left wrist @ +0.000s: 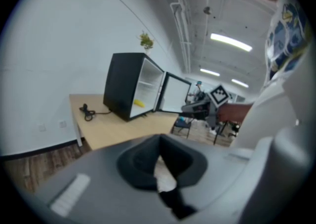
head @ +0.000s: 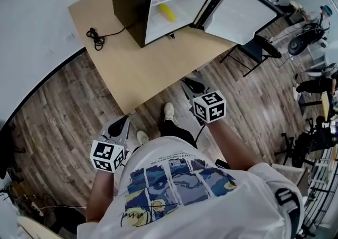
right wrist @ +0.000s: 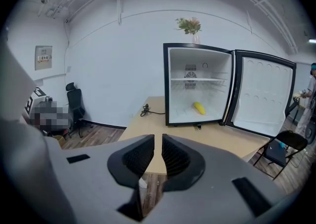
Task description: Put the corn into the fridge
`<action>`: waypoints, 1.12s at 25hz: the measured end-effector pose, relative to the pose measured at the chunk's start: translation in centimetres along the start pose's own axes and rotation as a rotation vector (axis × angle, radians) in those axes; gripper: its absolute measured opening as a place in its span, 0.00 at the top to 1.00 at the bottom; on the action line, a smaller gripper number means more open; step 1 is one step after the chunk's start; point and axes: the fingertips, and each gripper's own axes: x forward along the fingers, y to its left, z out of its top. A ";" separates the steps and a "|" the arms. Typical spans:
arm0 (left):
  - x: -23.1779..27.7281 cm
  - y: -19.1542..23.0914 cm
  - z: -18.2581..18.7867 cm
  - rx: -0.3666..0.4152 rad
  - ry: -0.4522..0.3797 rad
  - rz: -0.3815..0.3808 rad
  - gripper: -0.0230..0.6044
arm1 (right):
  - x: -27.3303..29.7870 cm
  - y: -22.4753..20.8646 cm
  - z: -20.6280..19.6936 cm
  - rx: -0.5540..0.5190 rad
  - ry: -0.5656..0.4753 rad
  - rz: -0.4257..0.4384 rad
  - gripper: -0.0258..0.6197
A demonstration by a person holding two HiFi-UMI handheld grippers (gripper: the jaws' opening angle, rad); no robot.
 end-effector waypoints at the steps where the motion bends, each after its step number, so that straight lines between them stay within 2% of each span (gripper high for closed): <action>1: 0.1 0.0 -0.3 -0.005 0.007 0.000 0.95 | 0.0 0.3 0.0 -0.008 0.001 0.005 0.89; 7: 0.8 -0.9 -1.7 -0.016 0.045 -0.019 0.95 | -0.2 1.3 0.3 -0.046 0.006 0.033 0.91; 22: 4.0 -2.5 -1.4 0.012 0.102 -0.039 0.95 | -1.2 0.8 0.1 -0.065 -0.014 0.105 0.94; 28: 6.9 -5.4 1.1 0.028 0.092 -0.034 0.95 | -3.1 0.3 0.2 -0.167 -0.043 0.166 0.94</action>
